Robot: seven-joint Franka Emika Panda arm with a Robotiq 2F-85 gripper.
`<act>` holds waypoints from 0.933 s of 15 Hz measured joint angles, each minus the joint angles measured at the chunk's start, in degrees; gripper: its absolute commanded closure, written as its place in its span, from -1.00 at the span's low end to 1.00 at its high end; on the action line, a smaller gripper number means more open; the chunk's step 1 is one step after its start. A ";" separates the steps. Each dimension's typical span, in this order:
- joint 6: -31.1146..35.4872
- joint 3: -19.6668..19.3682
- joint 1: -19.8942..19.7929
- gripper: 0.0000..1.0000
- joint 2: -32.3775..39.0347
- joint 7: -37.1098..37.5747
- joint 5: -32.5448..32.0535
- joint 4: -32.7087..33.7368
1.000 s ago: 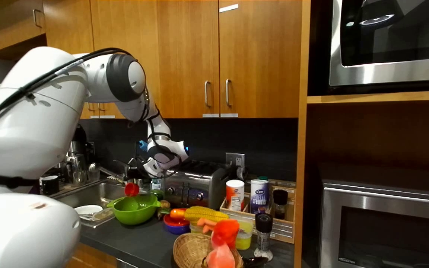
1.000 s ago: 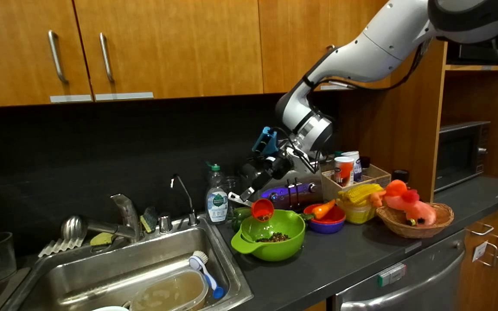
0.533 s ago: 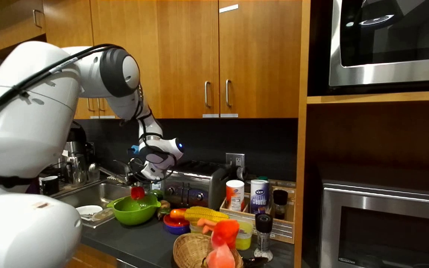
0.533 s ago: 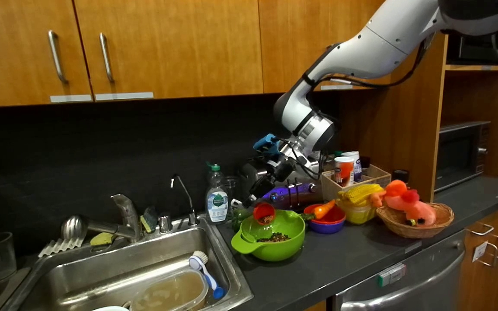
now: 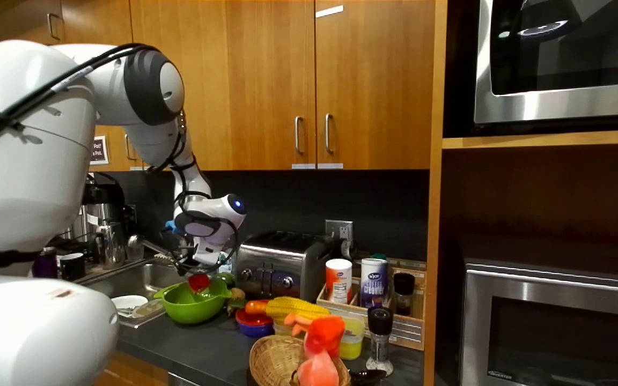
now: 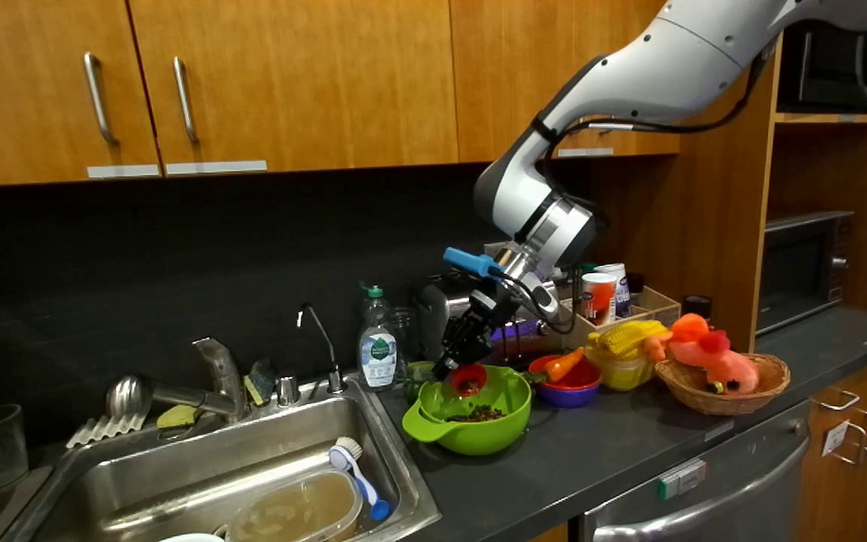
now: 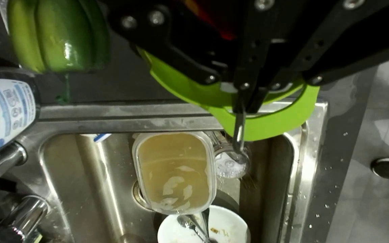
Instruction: Lift the orange measuring spoon from the green bowl, use it to get some content from the green bowl and then put it back
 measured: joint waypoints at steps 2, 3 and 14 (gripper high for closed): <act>4.39 0.86 0.21 0.99 -0.08 -6.49 0.20 -2.02; 6.60 1.19 0.26 0.99 0.04 -10.15 0.83 -2.82; 14.16 1.62 -0.58 0.33 4.68 -55.58 13.49 1.92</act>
